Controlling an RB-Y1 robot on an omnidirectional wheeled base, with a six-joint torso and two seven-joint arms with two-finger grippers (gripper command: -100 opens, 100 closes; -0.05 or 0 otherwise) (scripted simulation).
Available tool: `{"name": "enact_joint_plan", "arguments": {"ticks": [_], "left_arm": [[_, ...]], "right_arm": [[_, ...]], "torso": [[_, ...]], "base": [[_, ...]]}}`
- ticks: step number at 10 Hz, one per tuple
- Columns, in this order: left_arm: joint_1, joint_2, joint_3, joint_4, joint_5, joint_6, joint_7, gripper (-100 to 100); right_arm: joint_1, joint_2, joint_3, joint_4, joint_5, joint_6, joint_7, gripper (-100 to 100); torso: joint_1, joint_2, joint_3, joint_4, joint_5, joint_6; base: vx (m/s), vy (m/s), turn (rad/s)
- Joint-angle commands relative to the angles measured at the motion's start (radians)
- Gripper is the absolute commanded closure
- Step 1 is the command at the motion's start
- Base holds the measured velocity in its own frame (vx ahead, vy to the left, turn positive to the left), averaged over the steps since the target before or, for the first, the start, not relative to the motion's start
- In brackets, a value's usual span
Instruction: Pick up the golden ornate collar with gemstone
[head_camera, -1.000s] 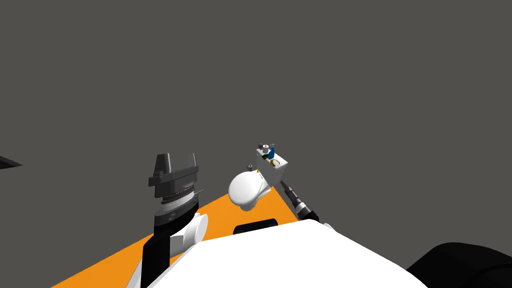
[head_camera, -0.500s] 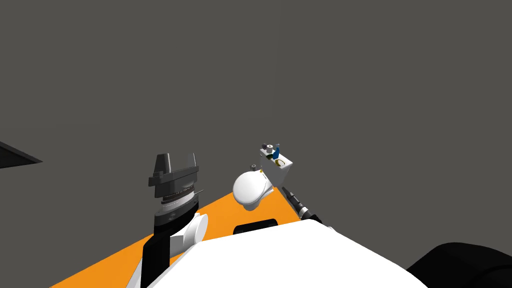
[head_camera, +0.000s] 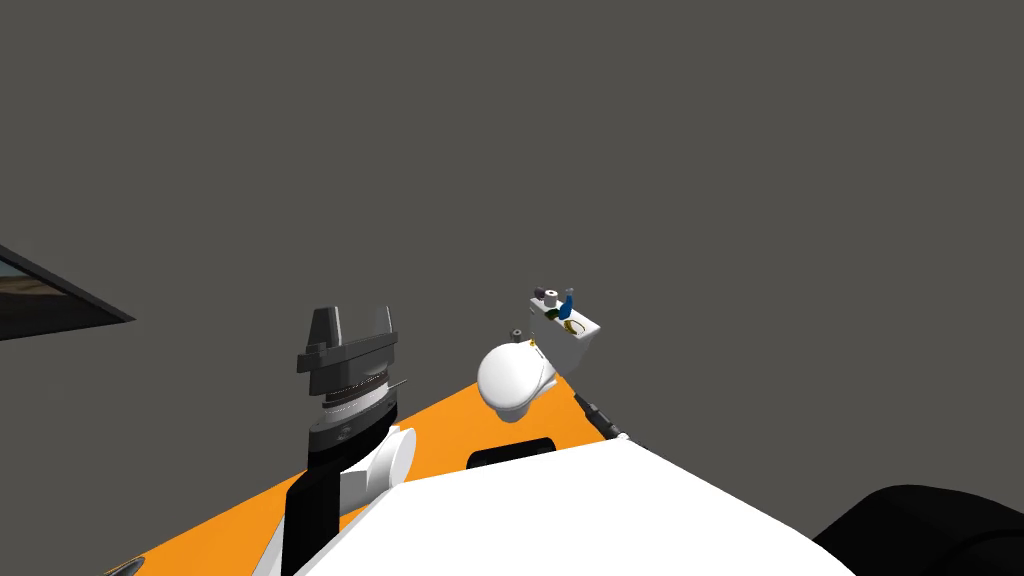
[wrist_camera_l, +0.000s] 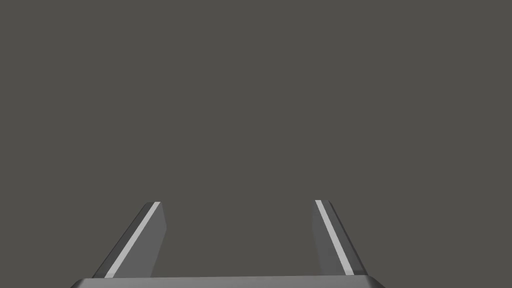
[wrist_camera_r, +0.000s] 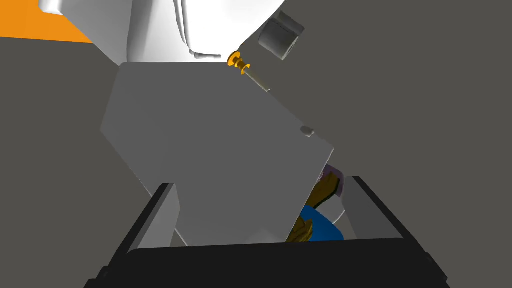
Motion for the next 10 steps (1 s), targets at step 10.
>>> {"name": "enact_joint_plan", "arguments": {"ticks": [10], "left_arm": [[0.0,0.0,0.0,0.0,0.0,0.0,0.0,0]], "right_arm": [[-0.028,-0.194,0.023,0.303,0.18,0.15,-0.071,-100]], "torso": [[-0.003,-0.001,-0.001,0.0,-0.001,0.0]], "base": [[0.045,0.137,0.062]]}}
